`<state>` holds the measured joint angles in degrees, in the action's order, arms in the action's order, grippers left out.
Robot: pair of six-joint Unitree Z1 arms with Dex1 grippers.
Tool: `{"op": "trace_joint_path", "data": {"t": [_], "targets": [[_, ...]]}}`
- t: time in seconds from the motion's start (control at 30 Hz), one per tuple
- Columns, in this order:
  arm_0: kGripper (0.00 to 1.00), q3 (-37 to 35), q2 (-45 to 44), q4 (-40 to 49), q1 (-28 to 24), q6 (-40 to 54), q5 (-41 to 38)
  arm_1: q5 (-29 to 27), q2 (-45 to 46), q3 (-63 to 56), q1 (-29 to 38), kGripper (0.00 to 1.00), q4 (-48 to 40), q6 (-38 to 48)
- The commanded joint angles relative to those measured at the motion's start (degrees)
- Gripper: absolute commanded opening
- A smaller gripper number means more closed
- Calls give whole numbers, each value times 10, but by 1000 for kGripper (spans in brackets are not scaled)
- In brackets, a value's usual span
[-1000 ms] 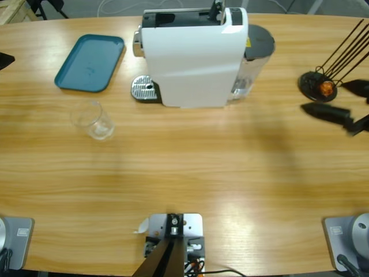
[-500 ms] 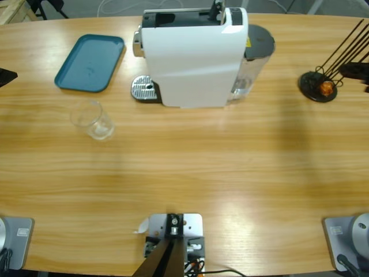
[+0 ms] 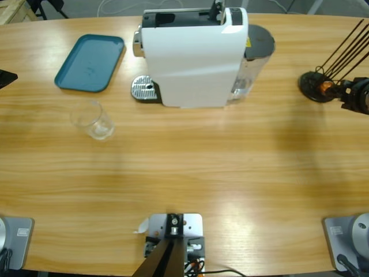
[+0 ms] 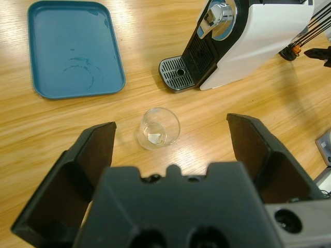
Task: Pour coffee
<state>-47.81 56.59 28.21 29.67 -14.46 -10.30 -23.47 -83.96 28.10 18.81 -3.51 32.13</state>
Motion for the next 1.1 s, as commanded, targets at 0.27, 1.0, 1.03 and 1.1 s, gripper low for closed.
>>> {"op": "trace_joint_path", "data": {"t": [0.27,1.0,1.03,1.1], "targets": [[931,19,-7,9,4,1,-3,-7,-77,-13,-36,490,-74,-22],[930,20,7,4,6,6,-3,1,-141,-3,-65,490,-138,-40],[930,20,9,4,6,7,-3,2,-144,-2,-66,490,-138,-43],[929,20,9,4,6,7,-3,3,-146,0,-67,490,-138,-44]]}}
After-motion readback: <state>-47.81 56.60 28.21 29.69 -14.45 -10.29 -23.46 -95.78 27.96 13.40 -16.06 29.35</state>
